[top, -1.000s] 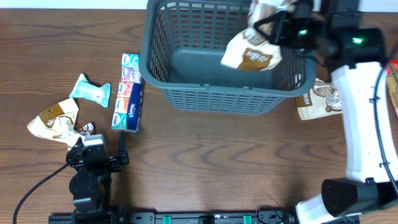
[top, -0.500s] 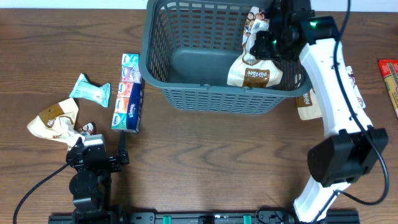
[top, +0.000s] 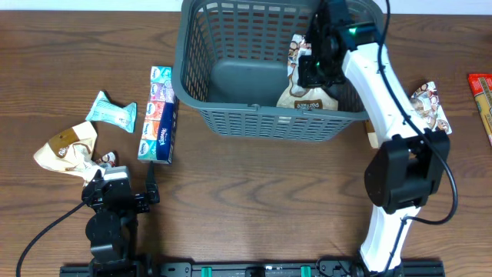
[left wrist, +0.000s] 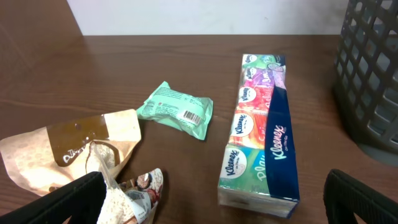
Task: Pack container
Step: 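Lift the pouch and carry it over the grey basket, then open the right gripper to drop the pouch into the basket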
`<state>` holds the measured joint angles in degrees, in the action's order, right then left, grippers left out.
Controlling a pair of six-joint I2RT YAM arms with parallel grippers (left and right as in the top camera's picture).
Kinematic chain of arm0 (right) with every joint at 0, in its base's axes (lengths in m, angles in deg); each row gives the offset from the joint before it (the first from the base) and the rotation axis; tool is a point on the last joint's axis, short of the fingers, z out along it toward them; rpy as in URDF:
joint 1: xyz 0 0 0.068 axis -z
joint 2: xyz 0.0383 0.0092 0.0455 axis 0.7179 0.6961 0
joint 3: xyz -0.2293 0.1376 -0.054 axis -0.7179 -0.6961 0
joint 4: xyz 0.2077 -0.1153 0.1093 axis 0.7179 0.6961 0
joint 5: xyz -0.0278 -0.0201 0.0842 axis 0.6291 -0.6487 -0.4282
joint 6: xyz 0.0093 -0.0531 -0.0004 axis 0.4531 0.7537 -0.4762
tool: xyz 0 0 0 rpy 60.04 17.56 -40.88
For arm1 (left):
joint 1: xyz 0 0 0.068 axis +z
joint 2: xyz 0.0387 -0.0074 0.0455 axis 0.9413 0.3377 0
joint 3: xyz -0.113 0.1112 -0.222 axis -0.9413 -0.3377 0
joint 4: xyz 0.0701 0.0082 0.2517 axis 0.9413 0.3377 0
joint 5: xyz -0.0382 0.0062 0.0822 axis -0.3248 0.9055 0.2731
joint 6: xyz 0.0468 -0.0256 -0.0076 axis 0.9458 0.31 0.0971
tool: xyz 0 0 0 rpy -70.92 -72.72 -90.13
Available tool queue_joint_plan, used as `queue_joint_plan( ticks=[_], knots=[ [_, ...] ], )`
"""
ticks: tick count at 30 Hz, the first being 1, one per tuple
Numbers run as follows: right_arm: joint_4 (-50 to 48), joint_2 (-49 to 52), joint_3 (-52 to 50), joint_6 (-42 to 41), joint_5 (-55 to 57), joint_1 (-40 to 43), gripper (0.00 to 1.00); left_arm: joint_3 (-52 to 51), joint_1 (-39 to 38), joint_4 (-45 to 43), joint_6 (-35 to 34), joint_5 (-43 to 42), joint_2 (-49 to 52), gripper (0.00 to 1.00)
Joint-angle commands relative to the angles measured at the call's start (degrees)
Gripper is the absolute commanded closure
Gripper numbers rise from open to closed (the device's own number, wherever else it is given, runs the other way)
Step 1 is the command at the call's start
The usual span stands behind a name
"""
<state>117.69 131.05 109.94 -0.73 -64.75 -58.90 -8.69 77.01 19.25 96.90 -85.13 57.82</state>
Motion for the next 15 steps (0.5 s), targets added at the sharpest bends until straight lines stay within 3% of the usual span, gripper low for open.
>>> queue_joint_plan(
  ticks=[1,4,15],
  knots=[
    [-0.1,0.2,0.1,0.9,0.8,-0.6,0.94,-0.9,0.3,1.2,0.1,-0.4,-0.3,0.01],
    [0.0,0.2,0.1,0.9,0.8,-0.6,0.89,-0.9,0.3,1.2,0.1,-0.4,-0.3,0.01],
    [0.7,0.2,0.1,0.9,0.7,-0.6,0.18,-0.9,0.3,1.2,0.1,-0.4,-0.3,0.01]
  ],
)
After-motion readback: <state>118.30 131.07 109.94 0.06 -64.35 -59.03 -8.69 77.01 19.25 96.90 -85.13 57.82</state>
